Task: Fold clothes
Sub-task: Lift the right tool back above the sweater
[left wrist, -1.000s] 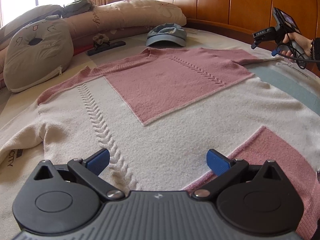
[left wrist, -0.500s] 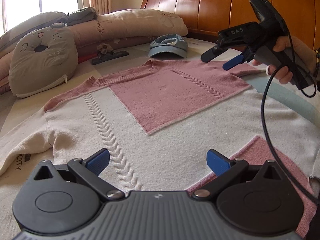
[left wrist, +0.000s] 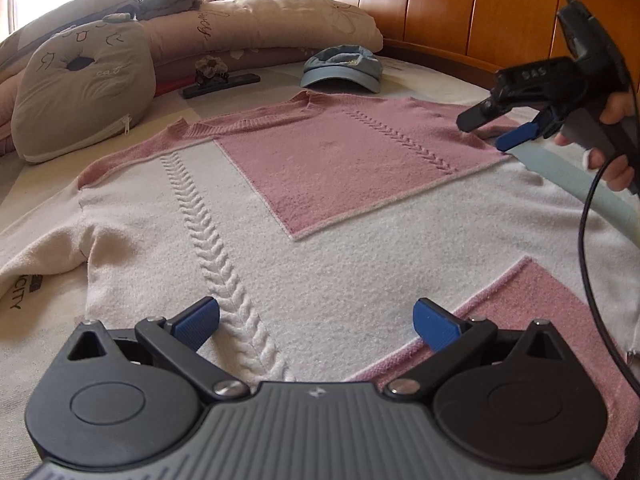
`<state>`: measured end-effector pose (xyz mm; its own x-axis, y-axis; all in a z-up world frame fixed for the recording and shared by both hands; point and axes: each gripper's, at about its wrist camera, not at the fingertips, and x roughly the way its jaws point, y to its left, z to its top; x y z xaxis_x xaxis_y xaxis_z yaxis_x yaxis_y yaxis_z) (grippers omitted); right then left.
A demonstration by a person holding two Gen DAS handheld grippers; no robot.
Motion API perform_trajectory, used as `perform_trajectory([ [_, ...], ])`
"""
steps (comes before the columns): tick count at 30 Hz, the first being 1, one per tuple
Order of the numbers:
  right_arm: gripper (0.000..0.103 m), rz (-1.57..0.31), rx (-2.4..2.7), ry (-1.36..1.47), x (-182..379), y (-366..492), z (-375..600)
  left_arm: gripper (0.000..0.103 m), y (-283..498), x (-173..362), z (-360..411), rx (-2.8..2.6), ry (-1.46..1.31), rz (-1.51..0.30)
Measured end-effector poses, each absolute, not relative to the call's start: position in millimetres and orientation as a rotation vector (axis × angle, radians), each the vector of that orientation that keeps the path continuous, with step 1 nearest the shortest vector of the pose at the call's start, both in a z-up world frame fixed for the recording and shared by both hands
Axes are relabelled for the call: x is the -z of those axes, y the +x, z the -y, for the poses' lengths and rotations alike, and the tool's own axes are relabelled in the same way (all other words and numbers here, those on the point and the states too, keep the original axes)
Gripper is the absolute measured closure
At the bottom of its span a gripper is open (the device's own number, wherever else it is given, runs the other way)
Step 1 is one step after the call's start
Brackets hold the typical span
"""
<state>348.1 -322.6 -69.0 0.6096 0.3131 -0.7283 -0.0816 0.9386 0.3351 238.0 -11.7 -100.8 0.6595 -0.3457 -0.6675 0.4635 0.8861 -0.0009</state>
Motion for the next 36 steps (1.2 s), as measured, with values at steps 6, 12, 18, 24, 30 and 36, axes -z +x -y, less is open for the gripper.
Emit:
perform_trajectory([
  [6, 0.000, -0.914, -0.275, 0.250, 85, 314, 314, 0.001, 237, 104, 13, 0.461, 0.180, -0.718],
  [12, 0.000, -0.900, -0.255, 0.298, 84, 276, 333, 0.001, 238, 105, 12, 0.464, 0.177, -0.718],
  [18, 0.000, -0.878, -0.317, 0.380, 65, 252, 326, 0.001, 237, 105, 13, 0.460, 0.184, -0.717],
  [24, 0.000, -0.926, -0.262, 0.386, 90, 222, 325, 0.001, 236, 104, 13, 0.459, 0.185, -0.719],
  [30, 0.000, -0.922, -0.224, 0.426, 80, 204, 331, 0.001, 235, 103, 11, 0.459, 0.184, -0.719],
  [36, 0.000, -0.868, -0.237, 0.433, 84, 251, 330, 0.001, 236, 104, 12, 0.459, 0.185, -0.719],
])
